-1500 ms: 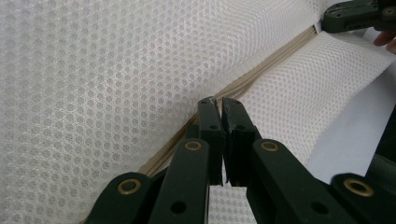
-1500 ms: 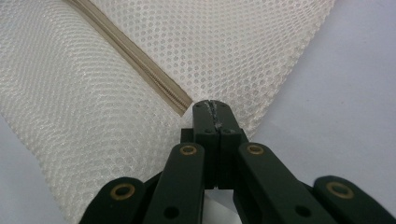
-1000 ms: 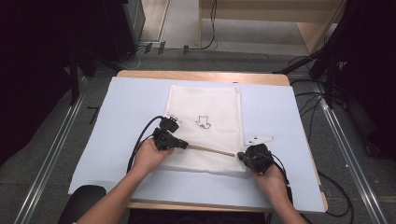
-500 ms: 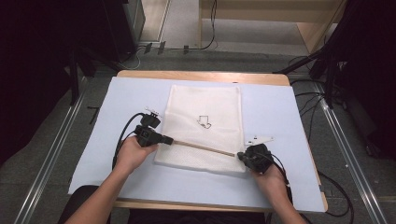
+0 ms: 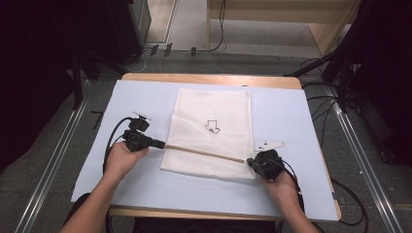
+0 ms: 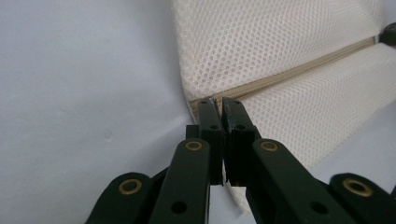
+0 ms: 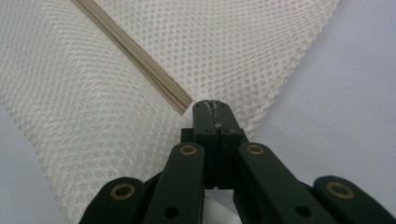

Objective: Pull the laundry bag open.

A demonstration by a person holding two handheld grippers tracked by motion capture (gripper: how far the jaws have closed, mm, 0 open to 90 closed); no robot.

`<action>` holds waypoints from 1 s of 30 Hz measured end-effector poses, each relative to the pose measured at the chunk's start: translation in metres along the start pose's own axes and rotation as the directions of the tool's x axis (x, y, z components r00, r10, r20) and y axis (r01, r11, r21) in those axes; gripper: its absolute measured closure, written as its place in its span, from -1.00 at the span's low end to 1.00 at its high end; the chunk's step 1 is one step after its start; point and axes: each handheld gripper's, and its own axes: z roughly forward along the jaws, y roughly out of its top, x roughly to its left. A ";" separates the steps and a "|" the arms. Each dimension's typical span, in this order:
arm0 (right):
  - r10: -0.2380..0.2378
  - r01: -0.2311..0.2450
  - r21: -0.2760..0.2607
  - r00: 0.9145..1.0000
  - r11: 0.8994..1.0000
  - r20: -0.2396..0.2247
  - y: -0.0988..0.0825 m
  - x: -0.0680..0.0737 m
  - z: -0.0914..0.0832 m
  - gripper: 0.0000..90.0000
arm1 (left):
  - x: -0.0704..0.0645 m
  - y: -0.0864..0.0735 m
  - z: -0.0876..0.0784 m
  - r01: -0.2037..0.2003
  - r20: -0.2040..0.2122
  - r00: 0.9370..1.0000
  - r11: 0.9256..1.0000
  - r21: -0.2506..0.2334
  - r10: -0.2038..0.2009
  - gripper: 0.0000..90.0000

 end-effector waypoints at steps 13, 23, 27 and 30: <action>0.007 -0.007 -0.001 1.000 1.000 -0.011 0.000 -0.001 0.000 1.00 | 0.005 -0.002 0.002 0.012 0.051 0.999 1.000 -0.006 -0.012 0.98; 0.016 -0.016 0.003 0.999 1.000 -0.032 0.000 -0.004 -0.001 1.00 | 0.008 -0.003 0.004 0.014 0.067 0.998 1.000 -0.021 -0.013 0.97; 0.013 -0.013 -0.001 0.999 1.000 -0.036 0.000 -0.005 0.000 1.00 | 0.011 -0.004 0.005 0.028 0.077 0.997 0.999 -0.022 -0.026 0.95; 0.014 -0.014 0.000 0.999 1.000 -0.040 0.000 -0.005 -0.001 1.00 | 0.014 -0.006 0.007 0.045 0.105 0.993 0.999 -0.016 -0.043 0.93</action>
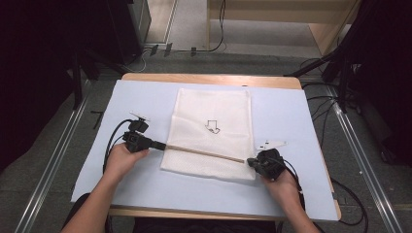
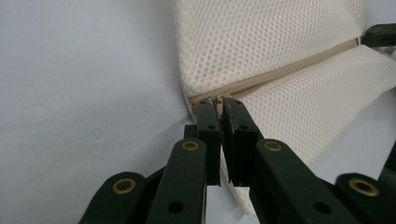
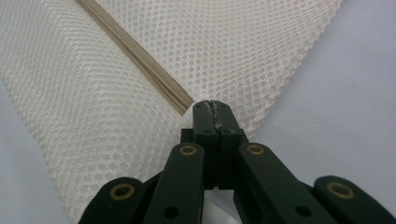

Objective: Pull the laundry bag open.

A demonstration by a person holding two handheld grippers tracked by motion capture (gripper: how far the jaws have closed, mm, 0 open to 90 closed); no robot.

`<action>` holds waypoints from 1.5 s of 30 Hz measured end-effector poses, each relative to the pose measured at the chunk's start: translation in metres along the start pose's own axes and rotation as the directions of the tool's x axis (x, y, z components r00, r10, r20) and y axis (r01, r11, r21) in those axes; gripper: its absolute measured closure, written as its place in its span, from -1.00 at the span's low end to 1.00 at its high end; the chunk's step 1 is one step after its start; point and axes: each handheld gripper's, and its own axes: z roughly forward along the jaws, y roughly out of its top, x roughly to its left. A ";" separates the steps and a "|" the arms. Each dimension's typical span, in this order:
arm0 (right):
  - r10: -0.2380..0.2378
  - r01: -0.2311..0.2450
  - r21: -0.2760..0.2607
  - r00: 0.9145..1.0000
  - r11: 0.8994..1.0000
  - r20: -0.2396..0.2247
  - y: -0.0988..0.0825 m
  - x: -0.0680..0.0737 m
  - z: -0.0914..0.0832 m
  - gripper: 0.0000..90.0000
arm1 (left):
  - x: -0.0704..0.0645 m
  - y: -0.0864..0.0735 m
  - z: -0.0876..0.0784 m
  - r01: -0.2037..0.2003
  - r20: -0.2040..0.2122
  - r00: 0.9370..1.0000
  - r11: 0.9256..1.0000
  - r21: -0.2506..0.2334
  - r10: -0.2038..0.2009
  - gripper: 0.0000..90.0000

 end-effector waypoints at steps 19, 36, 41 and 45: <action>0.039 -0.045 -0.087 0.997 0.995 -0.065 0.006 -0.007 -0.017 0.36 | -0.008 0.001 -0.003 -0.102 -0.023 0.995 0.990 -0.095 0.100 0.04; 0.079 -0.087 -0.153 0.995 0.984 -0.059 0.006 -0.019 -0.023 -0.03 | -0.002 -0.001 -0.018 -0.104 -0.056 0.994 0.982 -0.160 0.097 -0.13; 0.086 -0.095 -0.174 0.995 0.980 -0.058 0.006 -0.027 -0.025 -0.10 | 0.003 -0.003 -0.023 -0.104 -0.078 0.993 0.981 -0.165 0.092 -0.14; 0.090 -0.098 -0.186 0.995 0.978 -0.051 0.005 -0.033 -0.027 -0.13 | 0.006 -0.004 -0.027 -0.095 -0.084 0.993 0.980 -0.176 0.082 -0.14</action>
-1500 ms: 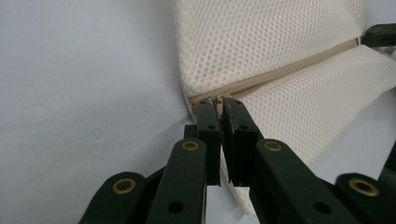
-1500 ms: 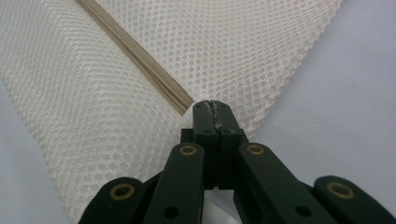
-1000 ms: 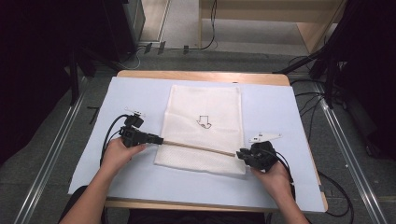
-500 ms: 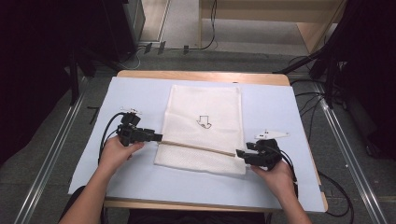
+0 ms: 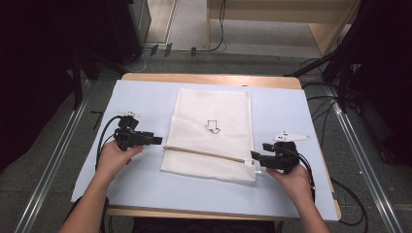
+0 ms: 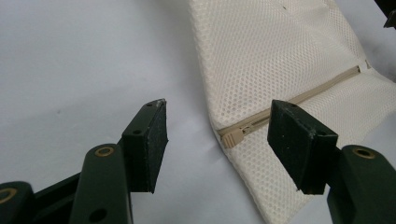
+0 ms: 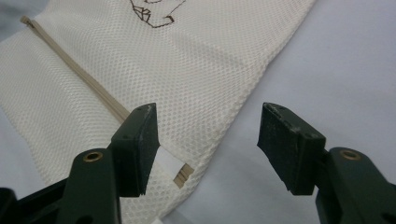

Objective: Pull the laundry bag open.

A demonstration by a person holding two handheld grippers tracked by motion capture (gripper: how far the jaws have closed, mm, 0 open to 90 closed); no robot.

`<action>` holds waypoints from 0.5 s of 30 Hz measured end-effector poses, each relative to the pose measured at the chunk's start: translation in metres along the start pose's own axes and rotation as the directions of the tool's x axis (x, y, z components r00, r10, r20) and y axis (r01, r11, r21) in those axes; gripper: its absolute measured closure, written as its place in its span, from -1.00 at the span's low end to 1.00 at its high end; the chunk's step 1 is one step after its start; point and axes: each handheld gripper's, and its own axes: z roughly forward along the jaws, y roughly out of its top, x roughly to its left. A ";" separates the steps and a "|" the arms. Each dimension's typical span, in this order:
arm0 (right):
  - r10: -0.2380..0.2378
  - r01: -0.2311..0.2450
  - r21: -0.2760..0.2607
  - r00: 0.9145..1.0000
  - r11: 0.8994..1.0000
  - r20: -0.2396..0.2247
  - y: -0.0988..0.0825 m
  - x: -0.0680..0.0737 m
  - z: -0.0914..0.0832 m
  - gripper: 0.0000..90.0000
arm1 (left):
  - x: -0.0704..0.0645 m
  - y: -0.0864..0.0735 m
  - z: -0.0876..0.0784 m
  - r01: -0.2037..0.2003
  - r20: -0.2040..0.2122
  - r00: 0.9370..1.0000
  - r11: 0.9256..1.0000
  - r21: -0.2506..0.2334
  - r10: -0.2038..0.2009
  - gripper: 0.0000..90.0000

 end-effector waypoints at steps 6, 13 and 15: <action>0.001 -0.001 -0.021 1.000 1.000 0.019 -0.001 -0.011 -0.003 -0.18 | 0.007 -0.002 -0.008 0.011 -0.011 1.000 1.000 -0.026 -0.012 -0.15; 0.011 -0.009 -0.045 0.999 0.999 0.049 -0.002 -0.023 -0.006 -0.24 | 0.016 -0.004 -0.016 0.022 -0.037 0.999 0.999 -0.047 -0.024 -0.16; 0.015 -0.012 -0.049 0.998 0.999 0.056 -0.003 -0.026 -0.007 -0.25 | 0.017 -0.005 -0.016 0.028 -0.039 0.999 0.998 -0.057 -0.030 -0.17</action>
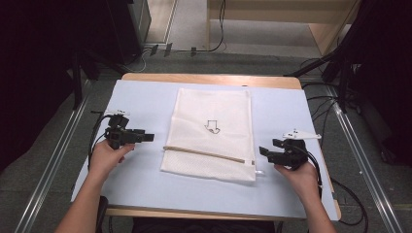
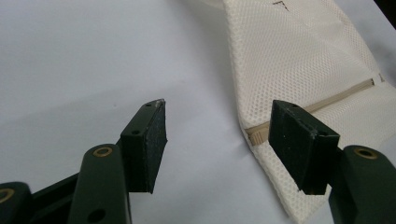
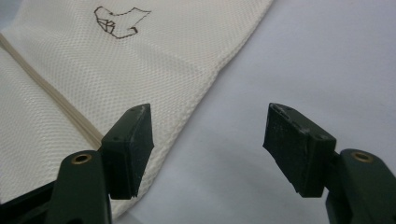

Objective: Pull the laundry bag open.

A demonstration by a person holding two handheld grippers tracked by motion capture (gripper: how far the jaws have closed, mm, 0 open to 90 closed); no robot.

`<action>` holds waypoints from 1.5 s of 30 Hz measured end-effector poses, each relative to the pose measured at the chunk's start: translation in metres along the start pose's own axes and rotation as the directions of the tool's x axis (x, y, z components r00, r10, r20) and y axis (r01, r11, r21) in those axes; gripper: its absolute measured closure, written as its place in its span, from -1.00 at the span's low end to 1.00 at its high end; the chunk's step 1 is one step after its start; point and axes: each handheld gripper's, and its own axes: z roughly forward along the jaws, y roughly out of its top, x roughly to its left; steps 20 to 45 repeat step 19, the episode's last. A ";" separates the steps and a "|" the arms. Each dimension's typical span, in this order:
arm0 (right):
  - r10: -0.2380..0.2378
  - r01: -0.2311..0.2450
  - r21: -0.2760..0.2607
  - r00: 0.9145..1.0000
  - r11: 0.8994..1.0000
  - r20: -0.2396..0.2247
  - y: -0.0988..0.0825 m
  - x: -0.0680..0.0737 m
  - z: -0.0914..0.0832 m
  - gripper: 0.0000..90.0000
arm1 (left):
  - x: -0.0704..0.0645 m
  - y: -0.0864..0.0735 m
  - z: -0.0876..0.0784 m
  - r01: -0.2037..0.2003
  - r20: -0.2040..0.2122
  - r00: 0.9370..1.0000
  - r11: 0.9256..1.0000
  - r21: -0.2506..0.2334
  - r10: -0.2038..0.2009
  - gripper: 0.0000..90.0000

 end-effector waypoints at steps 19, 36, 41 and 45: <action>0.013 -0.013 -0.006 1.000 1.000 0.027 -0.002 -0.012 0.002 -0.26 | 0.008 -0.001 0.004 -0.014 -0.045 0.999 1.000 -0.007 0.014 -0.24; 0.013 -0.013 -0.006 1.000 1.000 0.027 -0.002 -0.012 0.002 -0.26 | 0.008 -0.001 0.004 -0.014 -0.045 0.999 1.000 -0.007 0.014 -0.24; 0.013 -0.013 -0.006 1.000 1.000 0.027 -0.002 -0.012 0.002 -0.26 | 0.008 -0.001 0.004 -0.014 -0.045 0.999 1.000 -0.007 0.014 -0.24; 0.013 -0.013 -0.006 1.000 1.000 0.027 -0.002 -0.012 0.002 -0.26 | 0.008 -0.001 0.004 -0.014 -0.045 0.999 1.000 -0.007 0.014 -0.24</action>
